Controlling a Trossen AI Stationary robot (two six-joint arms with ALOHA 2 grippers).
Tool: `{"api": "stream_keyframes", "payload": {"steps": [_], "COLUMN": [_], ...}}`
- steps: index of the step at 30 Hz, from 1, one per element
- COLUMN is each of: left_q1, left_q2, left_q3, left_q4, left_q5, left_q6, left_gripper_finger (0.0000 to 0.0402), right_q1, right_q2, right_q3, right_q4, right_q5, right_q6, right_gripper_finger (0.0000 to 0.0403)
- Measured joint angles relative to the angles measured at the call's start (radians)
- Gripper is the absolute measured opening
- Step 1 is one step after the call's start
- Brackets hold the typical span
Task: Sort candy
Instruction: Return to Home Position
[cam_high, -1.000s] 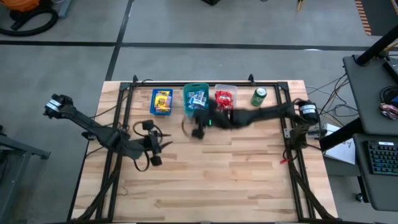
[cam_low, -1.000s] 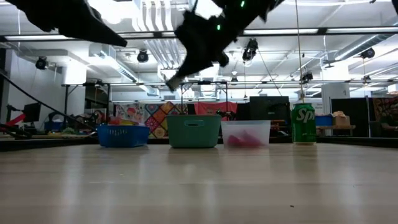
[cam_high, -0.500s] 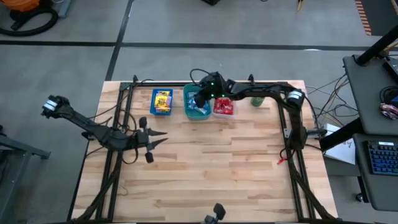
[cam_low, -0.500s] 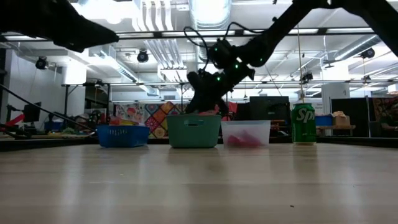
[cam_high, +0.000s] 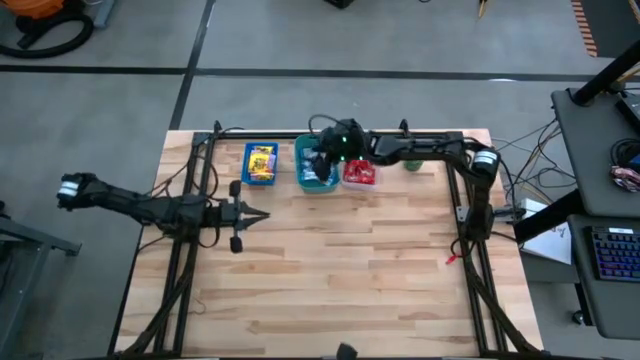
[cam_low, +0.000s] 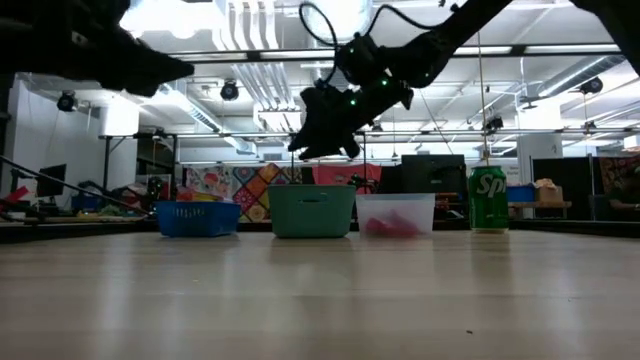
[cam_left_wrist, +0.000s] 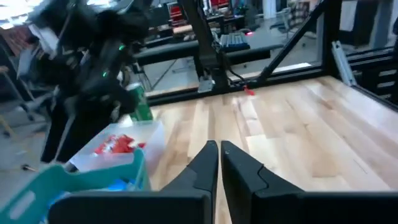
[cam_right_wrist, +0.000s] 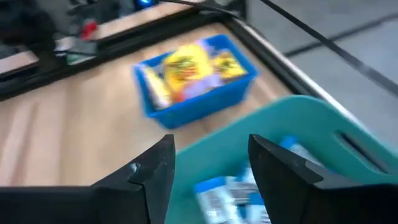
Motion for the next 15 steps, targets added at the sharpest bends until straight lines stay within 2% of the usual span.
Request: {"api": "stream_keyframes", "payload": {"steps": [3,8,15], "left_q1": [0.052,0.061,0.062], "left_q2": [-0.052,-0.149,-0.312], "left_q3": [-0.047,-0.107,-0.118], "left_q4": [-0.002,0.008,-0.159], "left_q5": [0.079,0.179,0.180], "left_q6": [-0.043,-0.085,-0.093], "left_gripper_finger": [0.0004,0.0001,0.0001], "right_q1": [0.046,0.116,0.149], "right_q2": [-0.038,-0.148,-0.362], "right_q3": [-0.079,-0.266,-0.533], "right_q4": [0.079,0.293,0.397], "right_q5": [-0.004,-0.002,0.002], "right_q6": [-0.040,-0.094,-0.105], "right_gripper_finger": [0.0190,0.0180,0.0168]}}
